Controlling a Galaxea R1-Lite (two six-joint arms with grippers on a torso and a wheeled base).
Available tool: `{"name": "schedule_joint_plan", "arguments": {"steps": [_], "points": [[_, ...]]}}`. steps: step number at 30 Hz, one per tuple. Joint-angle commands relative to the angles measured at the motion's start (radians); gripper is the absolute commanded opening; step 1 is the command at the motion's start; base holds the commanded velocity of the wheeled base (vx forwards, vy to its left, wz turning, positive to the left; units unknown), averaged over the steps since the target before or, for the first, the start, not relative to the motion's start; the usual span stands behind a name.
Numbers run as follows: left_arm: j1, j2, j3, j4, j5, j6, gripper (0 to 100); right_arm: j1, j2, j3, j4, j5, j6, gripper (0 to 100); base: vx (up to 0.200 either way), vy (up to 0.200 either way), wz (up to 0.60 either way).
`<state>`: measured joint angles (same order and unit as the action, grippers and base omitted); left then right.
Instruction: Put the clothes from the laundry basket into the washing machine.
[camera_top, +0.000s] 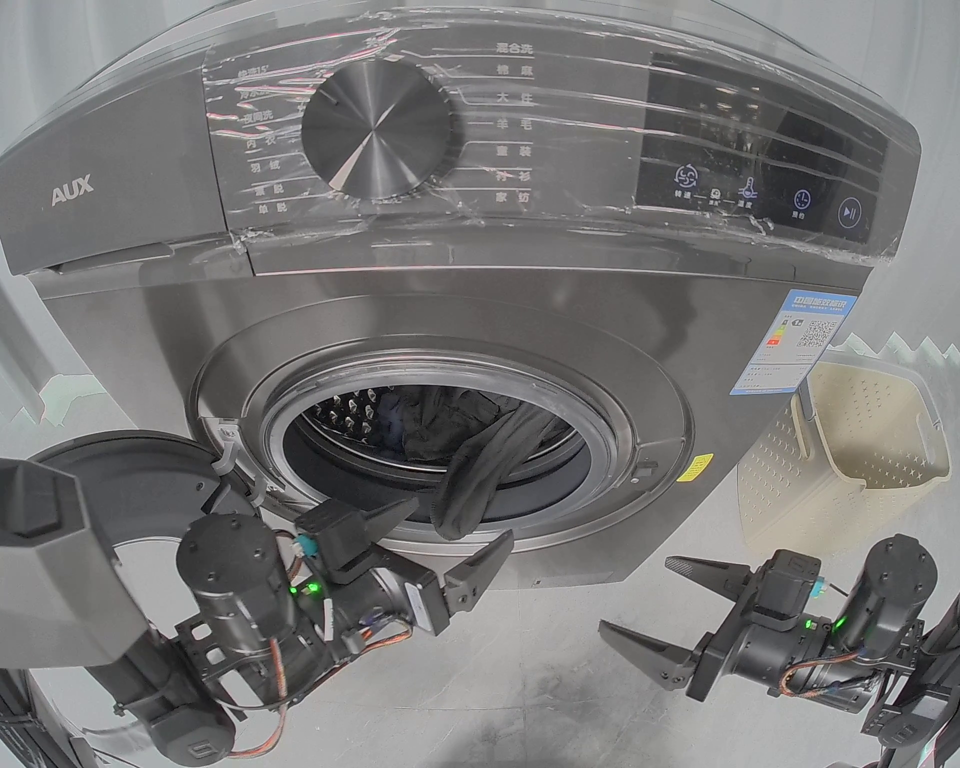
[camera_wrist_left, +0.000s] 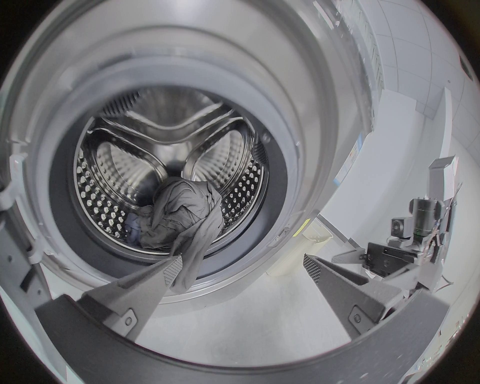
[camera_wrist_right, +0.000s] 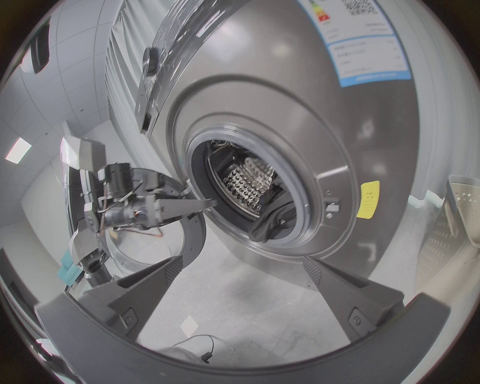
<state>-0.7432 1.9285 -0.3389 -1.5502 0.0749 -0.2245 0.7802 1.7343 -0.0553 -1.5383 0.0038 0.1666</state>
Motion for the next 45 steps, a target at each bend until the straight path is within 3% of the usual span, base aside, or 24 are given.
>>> {"name": "schedule_joint_plan", "arguments": {"steps": [1, 5, 9, 13, 16, 22, 28, 32, 39, 45], "points": [[-0.028, -0.163, 0.110, -0.001, 0.039, -0.016, 100, -0.015, -0.111, 0.032, 0.006, -0.036, 0.024, 100, 0.000, 0.000, 0.00], [-0.022, -0.273, 0.198, 0.001, 0.094, 0.016, 100, -0.075, -0.162, 0.052, 0.012, -0.042, 0.024, 100, -0.100, 0.000, 0.00], [-0.007, -0.330, 0.236, 0.001, 0.103, 0.050, 100, -0.104, -0.194, 0.054, 0.014, -0.054, 0.024, 100, -0.200, 0.000, 0.00], [0.041, -0.373, 0.299, 0.001, 0.109, 0.083, 100, -0.130, -0.257, 0.054, 0.033, -0.119, 0.027, 100, -0.200, 0.000, 0.00], [0.073, -0.378, 0.336, 0.001, 0.109, 0.093, 100, -0.168, -0.300, 0.054, 0.058, -0.131, 0.031, 100, -0.200, 0.000, 0.00], [0.079, -0.447, 0.339, 0.005, 0.175, 0.093, 100, -0.283, -0.380, 0.054, 0.127, -0.130, 0.008, 100, -0.200, 0.000, 0.00], [0.085, -0.528, 0.339, 0.052, 0.210, 0.089, 100, -0.311, -0.495, 0.054, 0.279, -0.133, 0.002, 100, -0.200, 0.000, 0.00], [0.131, -0.649, 0.339, 0.154, 0.201, 0.097, 100, -0.371, -0.578, 0.054, 0.406, -0.130, 0.004, 100, -0.200, 0.000, 0.00], [0.140, -0.847, 0.339, 0.369, 0.204, 0.112, 100, -0.443, -0.679, 0.054, 0.518, -0.131, -0.012, 100, -0.200, 0.000, 0.00], [0.209, -1.014, 0.339, 0.564, 0.200, 0.111, 100, -0.495, -0.835, 0.054, 0.681, -0.130, -0.012, 100, 0.000, 0.000, 0.00]]}}
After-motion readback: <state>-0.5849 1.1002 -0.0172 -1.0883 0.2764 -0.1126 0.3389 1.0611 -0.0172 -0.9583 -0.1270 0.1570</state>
